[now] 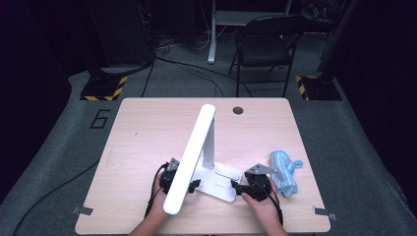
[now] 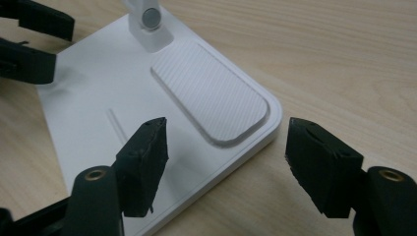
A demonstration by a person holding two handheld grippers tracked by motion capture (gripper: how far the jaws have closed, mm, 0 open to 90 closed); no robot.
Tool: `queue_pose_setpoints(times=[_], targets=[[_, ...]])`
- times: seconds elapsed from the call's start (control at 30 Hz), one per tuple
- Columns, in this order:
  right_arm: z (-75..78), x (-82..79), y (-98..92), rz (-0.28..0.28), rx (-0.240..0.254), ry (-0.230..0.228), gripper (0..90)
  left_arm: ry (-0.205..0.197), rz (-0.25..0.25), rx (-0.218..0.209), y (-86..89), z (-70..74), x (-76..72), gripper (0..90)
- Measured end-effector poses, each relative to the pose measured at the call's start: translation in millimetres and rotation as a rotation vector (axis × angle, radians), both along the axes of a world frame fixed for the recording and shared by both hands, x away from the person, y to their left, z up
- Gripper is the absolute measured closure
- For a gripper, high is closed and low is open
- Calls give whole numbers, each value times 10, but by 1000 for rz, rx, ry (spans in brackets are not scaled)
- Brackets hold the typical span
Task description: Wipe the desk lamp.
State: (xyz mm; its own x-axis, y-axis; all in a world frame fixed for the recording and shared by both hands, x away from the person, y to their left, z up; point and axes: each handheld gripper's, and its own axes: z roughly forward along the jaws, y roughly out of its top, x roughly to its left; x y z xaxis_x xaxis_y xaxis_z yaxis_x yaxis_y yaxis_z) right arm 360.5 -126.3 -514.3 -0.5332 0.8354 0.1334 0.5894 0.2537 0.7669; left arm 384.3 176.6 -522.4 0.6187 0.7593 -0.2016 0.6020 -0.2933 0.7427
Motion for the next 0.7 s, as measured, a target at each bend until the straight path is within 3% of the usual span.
queue_pose_setpoints(times=[0.13,0.2,0.37,0.63,0.7], targets=[[5,-113,83,19,-2,1,268,1,-17,-1,-40,-8,22,177],[-11,-155,131,43,-15,-2,242,21,-35,10,-46,-4,40,177],[-50,-250,225,81,-63,16,174,19,-36,4,-67,-6,68,177],[-81,-327,274,92,-101,23,145,23,-41,3,-108,-3,86,177],[-84,-329,269,82,-88,33,143,23,-50,5,-115,-3,88,176]])
